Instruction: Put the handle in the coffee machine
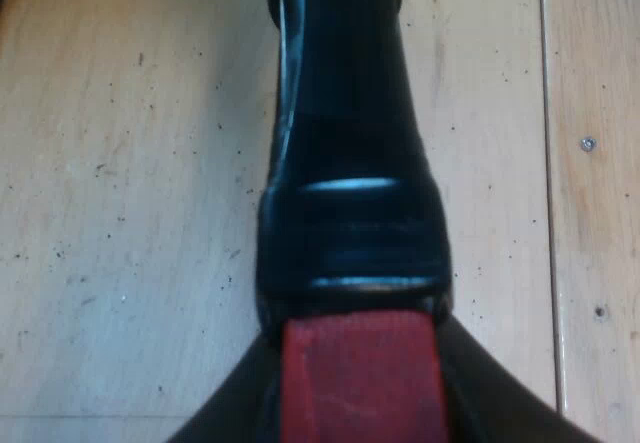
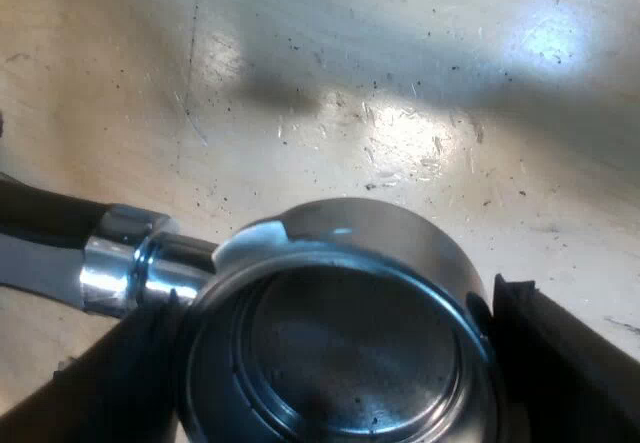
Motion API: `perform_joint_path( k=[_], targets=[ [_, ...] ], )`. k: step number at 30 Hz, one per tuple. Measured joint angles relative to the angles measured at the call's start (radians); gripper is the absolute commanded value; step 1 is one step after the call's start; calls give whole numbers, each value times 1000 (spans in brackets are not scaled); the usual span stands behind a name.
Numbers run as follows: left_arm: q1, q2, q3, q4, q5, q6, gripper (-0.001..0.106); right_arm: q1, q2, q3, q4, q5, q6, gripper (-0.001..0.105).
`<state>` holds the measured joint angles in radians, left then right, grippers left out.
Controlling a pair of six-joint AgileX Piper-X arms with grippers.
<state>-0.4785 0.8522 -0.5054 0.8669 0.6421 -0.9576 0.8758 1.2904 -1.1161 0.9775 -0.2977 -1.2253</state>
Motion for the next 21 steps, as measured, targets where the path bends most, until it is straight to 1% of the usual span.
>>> perform_joint_path(
  k=[4, 6, 7, 8, 9, 10, 11, 12, 13, 14, 17, 21],
  targets=[
    [0, 0, 0, 0, 8, 0, 0, 0, 0, 0, 0, 0, 0, 1],
    [0, 0, 0, 0, 8, 0, 0, 0, 0, 0, 0, -5, -9, 9],
    [0, 0, 0, 0, 8, 0, 0, 0, 0, 0, 0, -10, -15, 18],
    [0, 0, 0, 0, 12, 0, 0, 0, 0, 0, 3, -12, -14, 30],
    [0, 0, 0, 0, 15, 0, 0, 0, 0, 0, 4, -13, -14, 36],
    [0, 0, 0, 0, 18, 0, 0, 0, 0, 0, 6, -12, -14, 47],
    [0, 0, 0, 0, 20, 0, 0, 0, 0, 0, 6, -14, -14, 54],
    [0, 0, 0, 0, 23, 0, 0, 0, 0, 0, 6, -15, -16, 67],
    [0, 0, 0, 0, 28, 0, 0, 0, 0, 0, 6, -15, -18, 74],
    [0, 0, 0, 0, 33, 0, 0, 0, 0, 0, 6, -15, -22, 78],
    [3, 2, 0, 0, 50, 0, 0, 0, -4, -1, 1, 2, -55, 78],
    [27, 5, 7, 8, 52, 2, 0, 0, -10, -6, -9, 65, -62, 78]
  ],
)
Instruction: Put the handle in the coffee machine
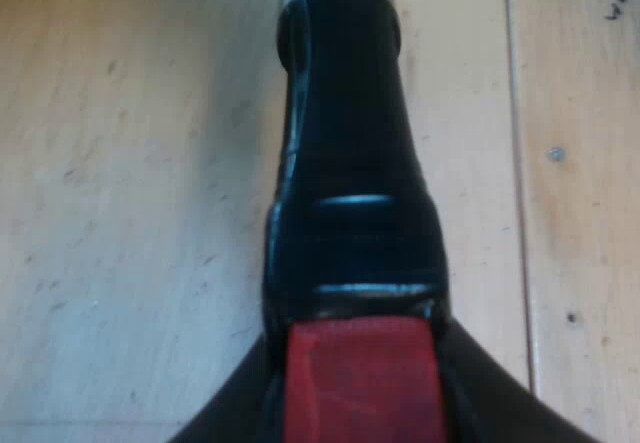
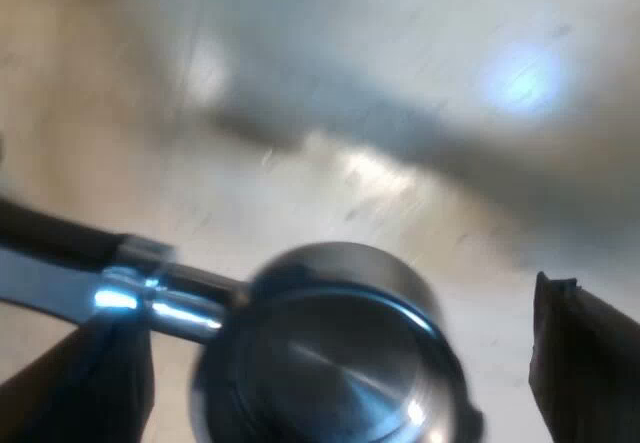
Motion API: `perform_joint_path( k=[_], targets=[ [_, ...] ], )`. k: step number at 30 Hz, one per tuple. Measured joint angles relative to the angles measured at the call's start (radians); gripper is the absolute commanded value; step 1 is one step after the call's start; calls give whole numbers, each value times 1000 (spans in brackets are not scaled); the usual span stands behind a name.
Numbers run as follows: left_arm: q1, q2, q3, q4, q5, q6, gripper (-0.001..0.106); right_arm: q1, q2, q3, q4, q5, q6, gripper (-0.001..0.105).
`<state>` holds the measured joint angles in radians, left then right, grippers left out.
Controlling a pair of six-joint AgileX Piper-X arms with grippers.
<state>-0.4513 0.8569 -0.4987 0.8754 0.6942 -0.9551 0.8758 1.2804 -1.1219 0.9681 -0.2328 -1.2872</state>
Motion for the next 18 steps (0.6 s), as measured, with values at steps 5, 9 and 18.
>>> perform_joint_path(
  k=[5, 9, 18],
  targets=[
    [68, 0, -1, 0, 29, 0, 0, 2, -28, -2, 1, 27, -1, 78],
    [124, 0, -1, 0, 39, 0, 0, 34, -77, -2, 1, 146, 2, 78],
    [264, 0, -1, 11, 46, 0, 0, 264, -116, -2, -113, 536, 19, 78]
  ],
)
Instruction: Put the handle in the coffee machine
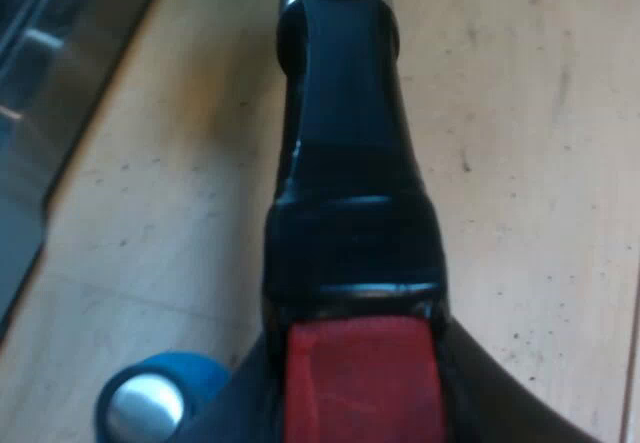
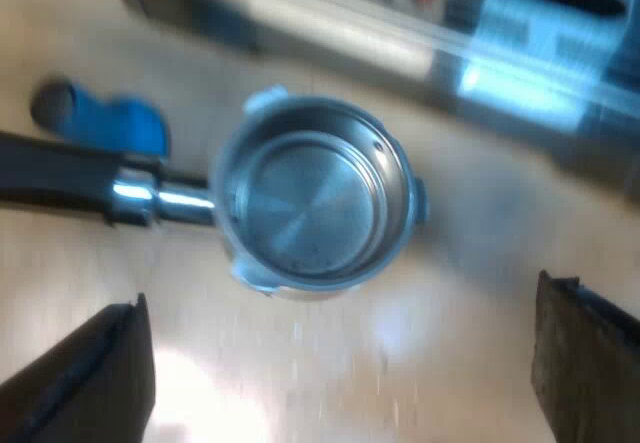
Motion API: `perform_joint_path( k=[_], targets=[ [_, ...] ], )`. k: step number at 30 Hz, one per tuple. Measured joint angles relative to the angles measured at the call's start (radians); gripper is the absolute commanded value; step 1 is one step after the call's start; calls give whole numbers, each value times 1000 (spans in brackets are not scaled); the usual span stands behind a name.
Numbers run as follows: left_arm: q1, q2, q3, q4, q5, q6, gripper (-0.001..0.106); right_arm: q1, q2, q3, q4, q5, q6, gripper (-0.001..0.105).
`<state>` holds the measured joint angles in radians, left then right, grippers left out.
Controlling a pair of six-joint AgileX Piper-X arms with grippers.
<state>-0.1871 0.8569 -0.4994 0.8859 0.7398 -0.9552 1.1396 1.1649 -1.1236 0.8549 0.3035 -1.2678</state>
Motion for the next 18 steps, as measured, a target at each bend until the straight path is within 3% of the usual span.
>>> perform_joint_path(
  k=[4, 6, 7, 8, 18],
  targets=[
    [83, 0, 0, 5, 25, 1, 0, 77, 16, -3, -68, 152, 0, 76],
    [124, 0, 0, 8, 46, 1, 0, 83, 18, -4, -73, 162, 0, 61],
    [148, 0, 0, 10, 54, 1, 0, 137, 47, -4, -125, 266, 0, 56],
    [157, 0, 0, 10, 55, 1, 0, 148, 56, -4, -137, 287, -3, 55],
    [325, 0, -36, -4, 153, 7, 0, 192, 192, -4, -343, 469, -3, 55]
  ],
)
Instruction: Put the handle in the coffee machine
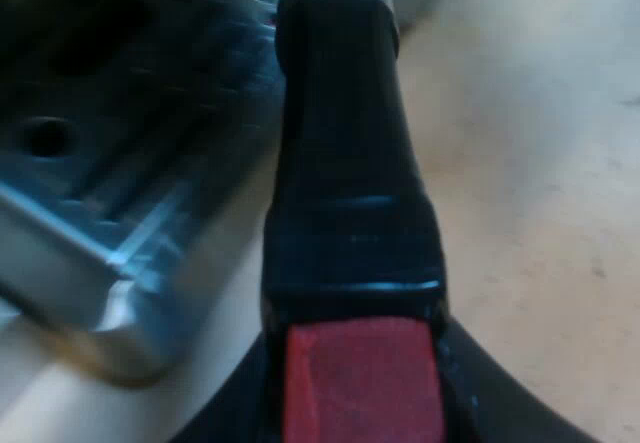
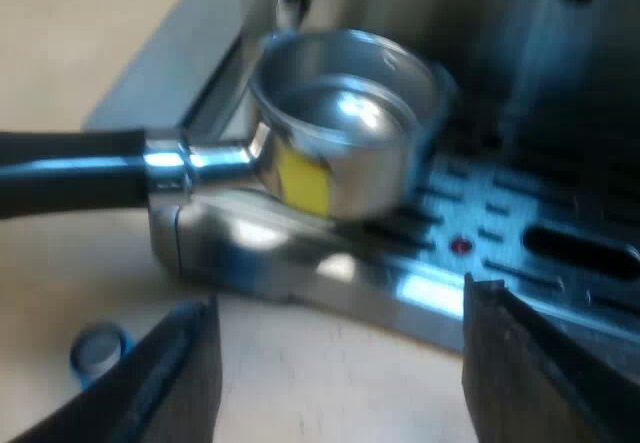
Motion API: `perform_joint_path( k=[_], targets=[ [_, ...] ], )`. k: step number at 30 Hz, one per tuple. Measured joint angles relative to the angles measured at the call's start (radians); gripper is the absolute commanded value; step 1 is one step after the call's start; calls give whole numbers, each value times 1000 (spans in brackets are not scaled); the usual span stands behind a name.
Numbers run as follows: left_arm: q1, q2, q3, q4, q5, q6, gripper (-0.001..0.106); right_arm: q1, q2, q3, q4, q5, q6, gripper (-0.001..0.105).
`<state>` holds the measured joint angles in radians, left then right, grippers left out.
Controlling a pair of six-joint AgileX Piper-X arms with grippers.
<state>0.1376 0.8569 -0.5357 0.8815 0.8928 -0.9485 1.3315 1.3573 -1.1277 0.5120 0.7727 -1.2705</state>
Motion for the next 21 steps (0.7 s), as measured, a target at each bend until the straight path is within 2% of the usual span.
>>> perform_joint_path(
  k=[9, 12, 13, 16, 21],
  targets=[
    [15, 20, -6, -71, 5, 5, 0, 0, 98, -2, -199, 129, 0, 55],
    [15, 42, -10, -78, 5, 5, 0, 0, 114, -2, -231, 142, 0, 55],
    [15, 95, -12, -96, 5, 8, 0, 0, 137, -2, -287, 170, 0, 55],
    [15, 155, -28, -100, 5, 35, 0, 0, 163, -2, -340, 219, 0, 55],
    [15, 215, -63, -138, 5, 50, 0, 0, 208, -2, -422, 247, -5, 55]
  ],
)
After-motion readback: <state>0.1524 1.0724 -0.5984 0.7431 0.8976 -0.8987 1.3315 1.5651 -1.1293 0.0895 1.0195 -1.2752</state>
